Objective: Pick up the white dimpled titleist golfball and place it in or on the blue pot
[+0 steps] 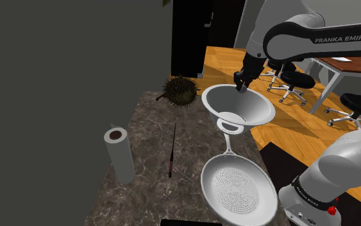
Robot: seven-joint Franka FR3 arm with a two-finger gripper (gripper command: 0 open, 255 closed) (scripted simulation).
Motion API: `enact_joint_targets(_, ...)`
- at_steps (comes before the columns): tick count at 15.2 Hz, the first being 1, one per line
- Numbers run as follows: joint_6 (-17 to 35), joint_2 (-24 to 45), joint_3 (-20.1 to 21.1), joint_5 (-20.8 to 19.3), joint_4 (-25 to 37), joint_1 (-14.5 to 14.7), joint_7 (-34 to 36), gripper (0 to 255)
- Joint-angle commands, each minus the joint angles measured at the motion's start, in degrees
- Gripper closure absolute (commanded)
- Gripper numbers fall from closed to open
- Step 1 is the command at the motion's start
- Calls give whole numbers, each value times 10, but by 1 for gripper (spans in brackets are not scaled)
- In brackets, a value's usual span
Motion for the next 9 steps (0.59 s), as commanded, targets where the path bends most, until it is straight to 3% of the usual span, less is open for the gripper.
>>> enact_joint_targets(1,18,4,2,-1,-14,0,4,255)
enact_joint_targets(9,73,14,6,-3,-60,-1,14,255)
